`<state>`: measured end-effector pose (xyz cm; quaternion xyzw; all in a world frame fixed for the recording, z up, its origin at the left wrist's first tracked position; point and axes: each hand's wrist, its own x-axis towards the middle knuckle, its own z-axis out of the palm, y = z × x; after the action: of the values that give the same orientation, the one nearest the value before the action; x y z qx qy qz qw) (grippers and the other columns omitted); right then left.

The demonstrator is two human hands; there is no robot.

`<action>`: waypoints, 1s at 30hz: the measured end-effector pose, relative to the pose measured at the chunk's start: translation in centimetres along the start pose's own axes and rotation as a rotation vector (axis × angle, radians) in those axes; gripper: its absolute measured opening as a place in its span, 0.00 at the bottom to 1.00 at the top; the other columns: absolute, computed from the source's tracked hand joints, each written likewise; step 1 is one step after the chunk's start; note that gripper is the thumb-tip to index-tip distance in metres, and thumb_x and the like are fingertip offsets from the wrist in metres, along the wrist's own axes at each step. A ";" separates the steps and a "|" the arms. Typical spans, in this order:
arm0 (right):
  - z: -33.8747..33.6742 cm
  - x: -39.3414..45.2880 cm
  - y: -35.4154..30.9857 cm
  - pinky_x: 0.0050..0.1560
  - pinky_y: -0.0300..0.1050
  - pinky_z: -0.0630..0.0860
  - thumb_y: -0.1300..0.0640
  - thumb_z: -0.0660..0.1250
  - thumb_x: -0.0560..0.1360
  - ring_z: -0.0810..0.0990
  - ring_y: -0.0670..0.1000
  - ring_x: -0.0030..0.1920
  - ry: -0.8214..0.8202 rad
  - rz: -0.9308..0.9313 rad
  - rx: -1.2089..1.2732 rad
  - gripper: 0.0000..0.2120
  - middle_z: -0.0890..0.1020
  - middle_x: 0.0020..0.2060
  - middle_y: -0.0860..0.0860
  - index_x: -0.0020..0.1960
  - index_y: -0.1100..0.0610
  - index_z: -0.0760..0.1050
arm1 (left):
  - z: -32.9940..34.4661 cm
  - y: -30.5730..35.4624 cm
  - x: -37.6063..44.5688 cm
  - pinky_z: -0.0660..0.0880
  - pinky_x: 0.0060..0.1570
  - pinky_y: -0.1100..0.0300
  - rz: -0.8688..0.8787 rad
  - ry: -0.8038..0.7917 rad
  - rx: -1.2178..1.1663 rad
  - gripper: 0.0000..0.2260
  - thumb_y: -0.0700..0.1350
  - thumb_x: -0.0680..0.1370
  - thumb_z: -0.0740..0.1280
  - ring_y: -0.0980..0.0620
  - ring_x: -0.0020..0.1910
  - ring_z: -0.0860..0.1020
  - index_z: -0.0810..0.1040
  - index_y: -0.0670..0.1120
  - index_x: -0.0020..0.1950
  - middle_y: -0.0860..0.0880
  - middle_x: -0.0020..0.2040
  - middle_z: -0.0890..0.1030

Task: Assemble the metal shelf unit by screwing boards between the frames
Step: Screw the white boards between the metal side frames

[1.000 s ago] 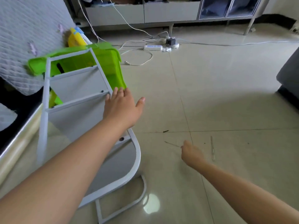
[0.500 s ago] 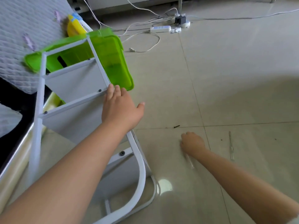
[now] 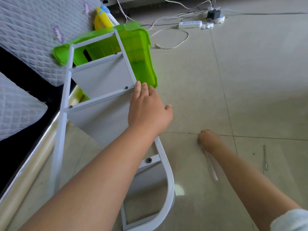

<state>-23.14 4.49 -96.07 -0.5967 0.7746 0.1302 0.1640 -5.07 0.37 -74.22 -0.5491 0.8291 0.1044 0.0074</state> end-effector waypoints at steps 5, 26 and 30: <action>-0.9 -1.9 -0.6 0.51 0.45 0.71 0.65 0.55 0.76 0.73 0.56 0.59 0.175 0.041 0.030 0.14 0.74 0.57 0.57 0.60 0.62 0.69 | 0.0 0.0 -0.3 0.42 0.73 0.55 0.009 0.003 -0.021 0.31 0.55 0.80 0.54 0.48 0.76 0.39 0.47 0.39 0.76 0.44 0.77 0.46; -25.3 -16.3 -17.0 0.46 0.44 0.72 0.66 0.64 0.70 0.78 0.55 0.42 0.846 -0.506 0.493 0.08 0.82 0.40 0.57 0.46 0.63 0.79 | -4.9 -14.5 -12.4 0.67 0.59 0.59 0.196 -0.066 -0.060 0.12 0.54 0.72 0.69 0.51 0.57 0.72 0.80 0.47 0.49 0.48 0.53 0.75; -26.0 -17.2 -20.5 0.35 0.30 0.66 0.65 0.64 0.70 0.73 0.48 0.39 0.817 -0.436 0.588 0.08 0.76 0.31 0.49 0.47 0.61 0.80 | -4.5 -16.1 -13.6 0.68 0.58 0.60 0.196 -0.035 -0.105 0.11 0.52 0.73 0.69 0.54 0.55 0.71 0.80 0.47 0.51 0.52 0.59 0.73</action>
<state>-1.86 4.10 -65.39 -0.6747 0.6373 -0.3709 0.0328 15.46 5.87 -70.71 -0.4632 0.8719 0.1577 -0.0170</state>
